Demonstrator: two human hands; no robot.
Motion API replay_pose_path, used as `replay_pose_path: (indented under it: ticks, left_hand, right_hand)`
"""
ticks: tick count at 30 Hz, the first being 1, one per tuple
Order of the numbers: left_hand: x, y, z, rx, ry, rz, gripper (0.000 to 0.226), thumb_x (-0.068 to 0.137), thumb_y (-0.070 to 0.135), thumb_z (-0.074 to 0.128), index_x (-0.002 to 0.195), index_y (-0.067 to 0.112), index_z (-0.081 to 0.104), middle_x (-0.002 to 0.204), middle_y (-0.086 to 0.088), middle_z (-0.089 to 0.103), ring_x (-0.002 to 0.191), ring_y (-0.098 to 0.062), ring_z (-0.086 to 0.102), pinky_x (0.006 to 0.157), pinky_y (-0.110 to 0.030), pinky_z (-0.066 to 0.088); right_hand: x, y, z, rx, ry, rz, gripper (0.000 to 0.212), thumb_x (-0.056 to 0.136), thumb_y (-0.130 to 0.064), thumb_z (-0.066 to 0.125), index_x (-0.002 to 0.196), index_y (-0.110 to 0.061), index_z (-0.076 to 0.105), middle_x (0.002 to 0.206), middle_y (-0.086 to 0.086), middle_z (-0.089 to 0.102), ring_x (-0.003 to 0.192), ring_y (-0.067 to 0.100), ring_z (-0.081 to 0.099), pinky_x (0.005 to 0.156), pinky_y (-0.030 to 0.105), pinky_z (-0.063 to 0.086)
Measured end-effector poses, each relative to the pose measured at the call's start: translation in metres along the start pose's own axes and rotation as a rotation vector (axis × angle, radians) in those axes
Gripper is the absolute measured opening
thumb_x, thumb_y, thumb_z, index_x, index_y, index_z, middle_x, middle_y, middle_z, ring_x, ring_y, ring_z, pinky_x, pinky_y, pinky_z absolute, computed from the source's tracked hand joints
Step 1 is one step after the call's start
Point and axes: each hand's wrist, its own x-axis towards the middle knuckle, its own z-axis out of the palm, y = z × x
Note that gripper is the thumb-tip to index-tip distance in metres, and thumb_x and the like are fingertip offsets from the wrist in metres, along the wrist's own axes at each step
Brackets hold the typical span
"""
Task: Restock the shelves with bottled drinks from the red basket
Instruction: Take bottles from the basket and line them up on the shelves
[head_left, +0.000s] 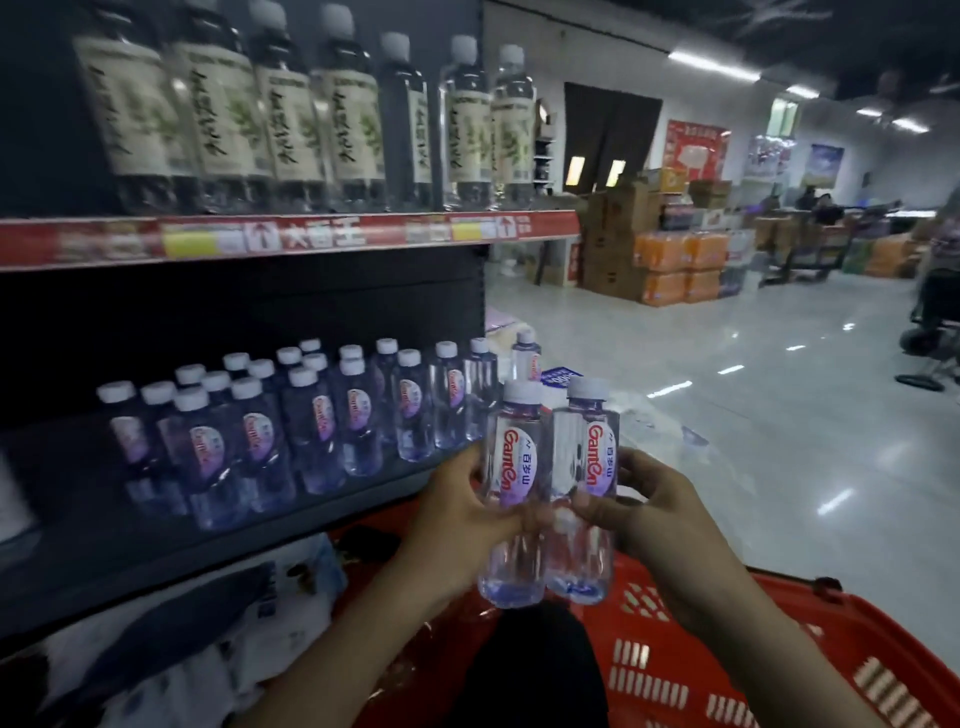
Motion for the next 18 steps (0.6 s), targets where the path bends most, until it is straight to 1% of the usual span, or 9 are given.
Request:
replay_pose_path:
  ticks: [2, 4, 6, 8, 10, 12, 15, 16, 18]
  left_hand:
    - [0.0, 0.002, -0.02, 0.03, 0.048, 0.005, 0.05, 0.065, 0.008, 0.086, 0.105, 0.027, 0.062, 0.094, 0.02, 0.075, 0.087, 0.003, 0.071, 0.071, -0.016, 0.055]
    - [0.002, 0.003, -0.04, 0.069, 0.1, 0.01, 0.05, 0.067, 0.006, 0.086, 0.105, 0.028, 0.062, 0.096, 0.022, 0.074, 0.088, 0.003, 0.07, 0.074, -0.018, 0.056]
    - [0.002, 0.004, -0.057, 0.102, 0.161, 0.007, 0.051, 0.066, 0.009, 0.087, 0.105, 0.03, 0.062, 0.098, 0.021, 0.074, 0.089, 0.002, 0.07, 0.077, -0.019, 0.056]
    - [0.002, 0.005, -0.071, 0.123, 0.221, 0.002, 0.052, 0.063, 0.016, 0.088, 0.105, 0.032, 0.062, 0.1, 0.016, 0.075, 0.091, -0.003, 0.072, 0.082, -0.027, 0.058]
    - [-0.001, 0.007, -0.082, 0.134, 0.264, -0.002, 0.051, 0.065, 0.015, 0.086, 0.106, 0.032, 0.062, 0.101, 0.014, 0.075, 0.091, -0.005, 0.072, 0.083, -0.032, 0.059]
    - [-0.001, 0.007, -0.093, 0.158, 0.288, -0.006, 0.051, 0.068, 0.01, 0.085, 0.107, 0.032, 0.061, 0.1, 0.014, 0.075, 0.09, -0.004, 0.072, 0.081, -0.031, 0.059]
    - [0.002, 0.003, -0.108, 0.179, 0.32, -0.013, 0.051, 0.069, 0.009, 0.085, 0.107, 0.033, 0.06, 0.099, 0.009, 0.075, 0.09, -0.004, 0.072, 0.081, -0.026, 0.059]
    - [0.004, 0.0, -0.112, 0.192, 0.33, -0.012, 0.052, 0.069, 0.01, 0.085, 0.108, 0.034, 0.06, 0.102, 0.008, 0.075, 0.092, -0.004, 0.071, 0.082, -0.025, 0.058]
    - [0.011, -0.008, -0.124, 0.23, 0.362, -0.009, 0.055, 0.067, 0.014, 0.087, 0.111, 0.033, 0.061, 0.109, 0.007, 0.073, 0.098, -0.007, 0.07, 0.086, -0.029, 0.057]
  right_hand:
    - [0.013, -0.002, 0.019, 0.0, -0.048, -0.009, 0.04, 0.079, 0.01, 0.072, 0.112, -0.014, 0.069, 0.102, 0.005, 0.076, 0.094, 0.032, 0.073, 0.087, 0.056, 0.057]
    - [0.027, -0.005, 0.036, -0.015, -0.104, -0.03, 0.04, 0.078, 0.01, 0.072, 0.108, -0.017, 0.07, 0.099, 0.004, 0.077, 0.095, 0.031, 0.072, 0.09, 0.055, 0.056]
    - [0.039, -0.008, 0.053, -0.048, -0.171, -0.061, 0.038, 0.076, 0.001, 0.076, 0.107, -0.021, 0.07, 0.099, 0.0, 0.077, 0.096, 0.028, 0.072, 0.09, 0.054, 0.056]
    - [0.049, -0.012, 0.068, -0.057, -0.225, -0.07, 0.044, 0.07, -0.009, 0.078, 0.111, -0.021, 0.069, 0.101, 0.0, 0.076, 0.098, 0.027, 0.071, 0.091, 0.055, 0.055]
    - [0.058, -0.013, 0.08, -0.052, -0.272, -0.083, 0.042, 0.07, -0.008, 0.078, 0.11, -0.018, 0.068, 0.099, 0.003, 0.076, 0.097, 0.028, 0.071, 0.091, 0.055, 0.055]
    - [0.067, -0.012, 0.09, -0.063, -0.308, -0.098, 0.04, 0.071, -0.007, 0.079, 0.108, -0.015, 0.069, 0.098, 0.005, 0.076, 0.096, 0.027, 0.072, 0.091, 0.054, 0.055]
    - [0.082, -0.008, 0.104, -0.062, -0.356, -0.098, 0.033, 0.079, 0.002, 0.075, 0.107, -0.014, 0.067, 0.097, 0.003, 0.076, 0.094, 0.024, 0.072, 0.092, 0.052, 0.056]
    - [0.088, -0.005, 0.11, -0.064, -0.363, -0.096, 0.034, 0.08, 0.001, 0.075, 0.109, -0.014, 0.067, 0.099, 0.003, 0.075, 0.096, 0.024, 0.072, 0.093, 0.052, 0.055]
    - [0.1, 0.002, 0.123, -0.073, -0.376, -0.094, 0.038, 0.081, -0.002, 0.076, 0.114, -0.017, 0.064, 0.106, 0.002, 0.072, 0.101, 0.024, 0.07, 0.093, 0.049, 0.055]
